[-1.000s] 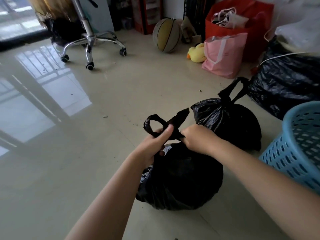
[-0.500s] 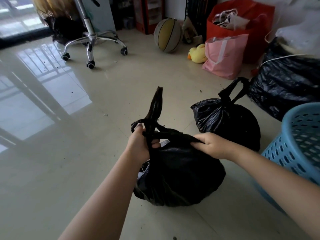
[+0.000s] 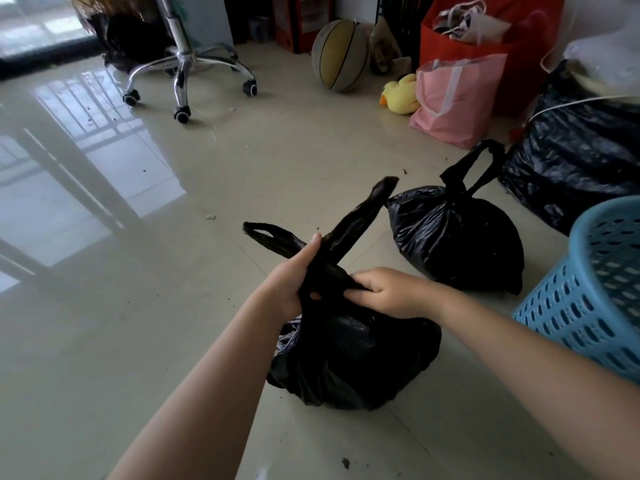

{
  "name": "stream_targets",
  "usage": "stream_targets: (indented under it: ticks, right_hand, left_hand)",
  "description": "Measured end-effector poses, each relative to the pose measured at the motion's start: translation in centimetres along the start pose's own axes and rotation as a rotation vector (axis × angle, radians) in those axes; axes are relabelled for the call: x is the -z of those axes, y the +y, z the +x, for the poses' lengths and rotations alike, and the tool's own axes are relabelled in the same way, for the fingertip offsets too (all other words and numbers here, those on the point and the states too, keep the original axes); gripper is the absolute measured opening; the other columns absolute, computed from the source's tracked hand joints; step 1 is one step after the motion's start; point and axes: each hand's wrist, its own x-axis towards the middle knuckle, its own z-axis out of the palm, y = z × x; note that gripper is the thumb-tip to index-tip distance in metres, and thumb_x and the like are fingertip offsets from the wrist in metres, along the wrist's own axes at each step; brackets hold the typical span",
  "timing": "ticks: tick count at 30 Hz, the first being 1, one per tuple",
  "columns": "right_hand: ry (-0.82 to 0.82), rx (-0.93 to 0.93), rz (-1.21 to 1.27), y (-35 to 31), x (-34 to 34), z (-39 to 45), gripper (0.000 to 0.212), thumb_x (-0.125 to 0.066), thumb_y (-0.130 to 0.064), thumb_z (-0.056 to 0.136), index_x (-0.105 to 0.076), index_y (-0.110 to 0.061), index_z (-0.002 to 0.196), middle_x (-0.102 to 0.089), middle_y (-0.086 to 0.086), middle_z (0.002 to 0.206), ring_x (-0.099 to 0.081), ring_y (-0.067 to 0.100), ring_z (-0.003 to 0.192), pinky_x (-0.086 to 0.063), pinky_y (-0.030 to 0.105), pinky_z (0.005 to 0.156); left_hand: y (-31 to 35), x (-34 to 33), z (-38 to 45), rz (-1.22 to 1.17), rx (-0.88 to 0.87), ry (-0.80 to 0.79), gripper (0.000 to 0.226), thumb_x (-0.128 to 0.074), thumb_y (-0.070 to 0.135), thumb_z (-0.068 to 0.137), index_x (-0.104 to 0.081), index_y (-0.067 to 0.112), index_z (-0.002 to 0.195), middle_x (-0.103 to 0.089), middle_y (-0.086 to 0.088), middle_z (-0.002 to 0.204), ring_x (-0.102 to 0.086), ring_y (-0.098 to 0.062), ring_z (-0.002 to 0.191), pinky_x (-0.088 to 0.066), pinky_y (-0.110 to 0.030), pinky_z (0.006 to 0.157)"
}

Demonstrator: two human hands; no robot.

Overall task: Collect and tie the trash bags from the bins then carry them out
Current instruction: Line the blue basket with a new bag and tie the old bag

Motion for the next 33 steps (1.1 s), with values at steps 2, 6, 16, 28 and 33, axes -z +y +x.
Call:
stream_targets:
  ticks: [2,6,16,28,33]
  right_hand:
    - [-0.08,-0.038,0.039,0.4,0.5,-0.4,0.025,-0.05,-0.013,0.092,-0.057,0.0,0.112,-0.065,0.017,0.111,-0.06,0.014,0.087,-0.042,0.019,0.072]
    - [-0.12,-0.158,0.078,1.6,1.7,-0.5,0.014,-0.05,-0.003,0.086,-0.064,-0.004,0.087,-0.063,0.013,0.083,-0.058,0.021,0.076,-0.045,0.025,0.065]
    - [0.138,-0.037,0.414,1.5,2.7,0.1,0.023,-0.058,0.004,0.081,-0.06,-0.017,0.071,-0.06,-0.001,0.069,-0.057,0.005,0.061,-0.047,0.018,0.063]
    - [-0.225,-0.172,0.257,1.8,3.0,-0.1,0.015,-0.06,-0.008,0.084,-0.06,-0.018,0.094,-0.064,0.0,0.095,-0.063,0.02,0.095,-0.051,0.026,0.084]
    - [-0.174,-0.188,0.69,3.7,3.2,-0.3,0.017,-0.047,-0.027,0.092,-0.06,-0.022,0.102,-0.065,-0.006,0.099,-0.064,0.005,0.088,-0.052,0.016,0.078]
  left_hand:
    - [-0.1,0.0,0.0,-0.075,-0.045,-0.032,0.044,-0.038,0.044,0.093,-0.053,0.011,0.068,-0.059,0.003,0.043,-0.054,-0.009,0.033,-0.04,-0.011,0.034]
    - [-0.2,-0.1,-0.4,0.222,0.026,-0.173,0.029,-0.053,0.029,0.086,-0.052,0.011,0.064,-0.054,-0.003,0.056,-0.049,-0.014,0.05,-0.038,-0.023,0.052]
    - [0.3,-1.0,0.2,0.876,-0.298,-0.04,0.021,-0.056,-0.004,0.082,-0.058,0.0,0.103,-0.052,-0.001,0.063,-0.04,0.001,0.029,-0.035,-0.012,0.036]
    - [1.4,-1.6,0.4,-0.178,-0.35,0.057,0.052,-0.022,-0.021,0.077,-0.049,0.005,0.04,-0.053,-0.008,0.052,-0.053,-0.023,0.067,-0.049,-0.027,0.07]
    - [1.2,-1.1,-0.5,-0.397,-0.364,-0.133,0.039,-0.024,-0.01,0.056,-0.043,0.013,0.032,-0.047,0.001,0.042,-0.057,-0.015,0.051,-0.04,-0.027,0.066]
